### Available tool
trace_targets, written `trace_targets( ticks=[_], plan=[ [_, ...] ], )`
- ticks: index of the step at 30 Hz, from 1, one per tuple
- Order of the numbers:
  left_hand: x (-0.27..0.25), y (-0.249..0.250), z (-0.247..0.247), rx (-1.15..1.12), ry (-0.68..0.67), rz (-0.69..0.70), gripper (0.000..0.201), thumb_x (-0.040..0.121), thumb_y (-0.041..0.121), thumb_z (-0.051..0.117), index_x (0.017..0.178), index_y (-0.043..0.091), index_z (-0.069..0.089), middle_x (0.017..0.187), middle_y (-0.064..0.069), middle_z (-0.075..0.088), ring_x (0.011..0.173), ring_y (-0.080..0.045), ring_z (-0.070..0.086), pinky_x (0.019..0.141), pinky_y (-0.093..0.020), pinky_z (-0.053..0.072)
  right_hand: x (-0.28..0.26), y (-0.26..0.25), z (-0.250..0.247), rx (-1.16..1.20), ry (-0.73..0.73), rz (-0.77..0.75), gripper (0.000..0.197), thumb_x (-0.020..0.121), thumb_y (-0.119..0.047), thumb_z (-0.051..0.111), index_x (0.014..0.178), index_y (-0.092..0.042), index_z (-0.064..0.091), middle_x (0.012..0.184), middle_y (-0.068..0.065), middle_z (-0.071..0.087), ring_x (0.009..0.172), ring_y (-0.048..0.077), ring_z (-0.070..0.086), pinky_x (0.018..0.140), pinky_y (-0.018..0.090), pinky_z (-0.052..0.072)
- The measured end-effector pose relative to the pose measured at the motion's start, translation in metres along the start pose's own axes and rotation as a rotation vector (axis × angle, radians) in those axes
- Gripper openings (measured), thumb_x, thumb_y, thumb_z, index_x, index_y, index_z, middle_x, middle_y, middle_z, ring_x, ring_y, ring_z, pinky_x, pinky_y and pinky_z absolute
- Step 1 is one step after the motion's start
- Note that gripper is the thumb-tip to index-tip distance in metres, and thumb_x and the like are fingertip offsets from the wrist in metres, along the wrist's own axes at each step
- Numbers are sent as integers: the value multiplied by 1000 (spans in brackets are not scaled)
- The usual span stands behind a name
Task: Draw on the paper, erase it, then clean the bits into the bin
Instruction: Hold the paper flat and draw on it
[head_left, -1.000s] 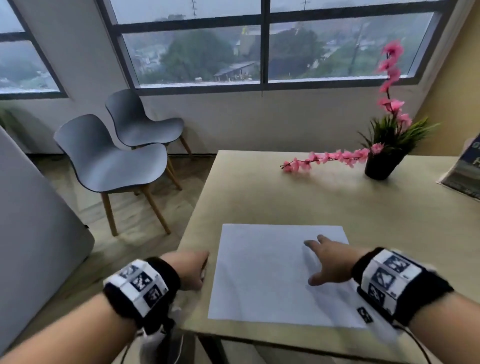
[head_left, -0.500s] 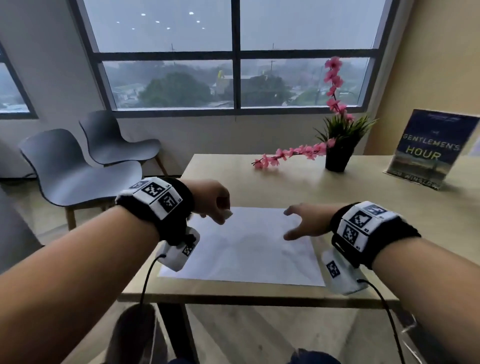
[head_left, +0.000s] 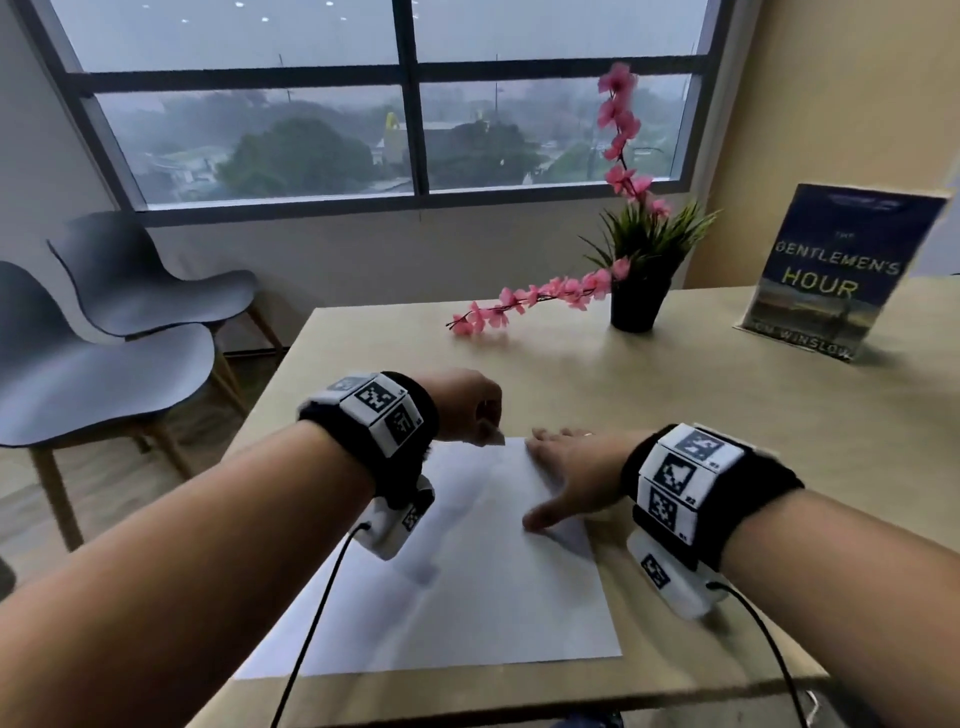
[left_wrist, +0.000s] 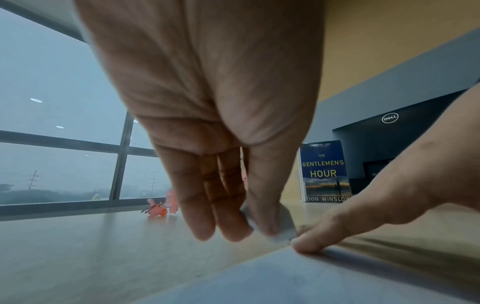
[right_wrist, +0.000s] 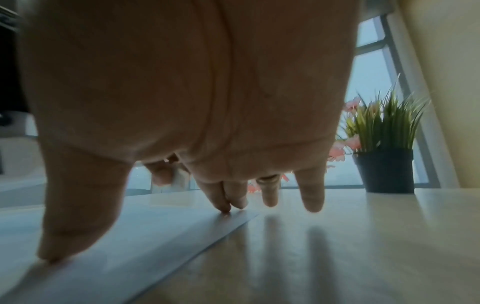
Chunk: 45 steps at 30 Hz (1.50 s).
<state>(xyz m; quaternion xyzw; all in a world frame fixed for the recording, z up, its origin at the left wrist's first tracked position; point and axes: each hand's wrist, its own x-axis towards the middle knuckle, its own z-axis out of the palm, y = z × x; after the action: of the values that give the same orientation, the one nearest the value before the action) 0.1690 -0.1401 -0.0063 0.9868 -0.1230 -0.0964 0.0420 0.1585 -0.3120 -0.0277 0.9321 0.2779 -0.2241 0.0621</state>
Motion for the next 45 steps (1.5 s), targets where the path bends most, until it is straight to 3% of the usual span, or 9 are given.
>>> trace_targets(
  ticks=[4,10,16,21,25,30,35,40,45],
  plan=[
    [20,1,7,9,-46,40,29,85,35,68,104,13,65,108,-3,66,100,-24,60,87,-34,49,6,4,4,15,-15,-8,104,81,-69,57,155,-20,4,164,-1,-1,150,24,3,120,48,13],
    [32,2,9,30,-77,77,34,86,39,65,110,14,65,110,-4,66,100,-24,60,85,-30,48,10,7,8,47,-75,-6,107,82,-68,55,155,-21,-9,163,-4,-14,150,22,-12,121,49,7],
    [28,-1,9,62,-152,139,31,87,44,62,107,21,66,104,5,65,93,-19,59,81,-30,47,8,12,11,107,-146,-8,106,84,-69,51,152,-27,-19,159,-8,-26,148,18,-20,120,50,-1],
    [35,0,6,39,-105,117,29,88,38,62,105,15,66,104,-2,66,95,-24,61,86,-33,50,7,9,12,112,-145,-13,108,85,-68,51,152,-25,-21,159,-8,-26,147,17,-20,120,50,-2],
    [32,9,5,72,-166,149,28,88,39,62,108,19,67,105,4,66,86,-13,55,77,-24,42,8,10,12,93,-152,-12,106,86,-68,50,152,-23,-20,159,-7,-27,147,18,-21,120,50,-2],
    [35,11,0,66,-159,120,28,89,36,63,110,18,67,109,1,68,96,-18,61,83,-27,45,6,9,11,104,-138,-13,106,86,-66,51,152,-24,-20,160,-7,-24,148,19,-20,120,51,-1],
    [29,19,-1,159,-245,139,32,86,41,64,109,18,68,105,3,69,88,-17,61,76,-23,45,5,7,11,115,-124,-9,106,86,-65,51,153,-21,-18,160,-6,-24,148,20,-18,119,46,-4],
    [31,6,-1,106,-137,60,30,88,42,62,107,19,68,106,2,68,95,-18,62,77,-23,43,5,6,12,120,-113,-7,106,86,-66,52,153,-21,-17,161,-4,-22,149,21,-17,119,48,-3],
    [24,14,2,188,-198,123,27,90,39,60,107,19,67,104,3,67,81,-14,53,72,-23,40,6,6,13,118,-100,1,106,86,-66,51,154,-21,-16,161,-4,-21,149,22,-16,119,47,-3]
  ],
)
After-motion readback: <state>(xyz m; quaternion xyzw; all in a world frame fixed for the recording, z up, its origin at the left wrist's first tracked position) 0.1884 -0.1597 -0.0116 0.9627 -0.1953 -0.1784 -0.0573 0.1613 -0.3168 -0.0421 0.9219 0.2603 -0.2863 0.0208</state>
